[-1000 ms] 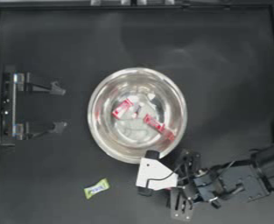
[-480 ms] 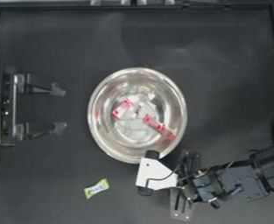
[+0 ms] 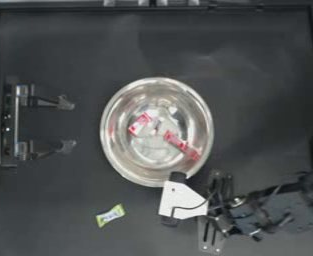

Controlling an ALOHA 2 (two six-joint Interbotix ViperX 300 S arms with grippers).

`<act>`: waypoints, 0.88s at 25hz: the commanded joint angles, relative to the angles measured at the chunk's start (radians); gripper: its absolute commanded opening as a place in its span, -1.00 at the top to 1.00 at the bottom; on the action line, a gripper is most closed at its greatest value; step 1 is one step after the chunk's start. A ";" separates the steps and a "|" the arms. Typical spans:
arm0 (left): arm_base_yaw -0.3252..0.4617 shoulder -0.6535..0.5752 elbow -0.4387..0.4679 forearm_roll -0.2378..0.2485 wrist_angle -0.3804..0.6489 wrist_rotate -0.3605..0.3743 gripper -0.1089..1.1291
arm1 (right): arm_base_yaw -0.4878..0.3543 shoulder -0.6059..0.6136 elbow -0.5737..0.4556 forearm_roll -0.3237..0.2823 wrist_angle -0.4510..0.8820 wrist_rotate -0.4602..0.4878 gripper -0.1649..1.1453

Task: Put candies in bowl

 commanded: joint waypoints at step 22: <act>0.000 0.006 -0.009 -0.009 -0.005 -0.002 -0.83 | -0.440 -0.247 0.133 -0.328 -0.482 -0.018 0.15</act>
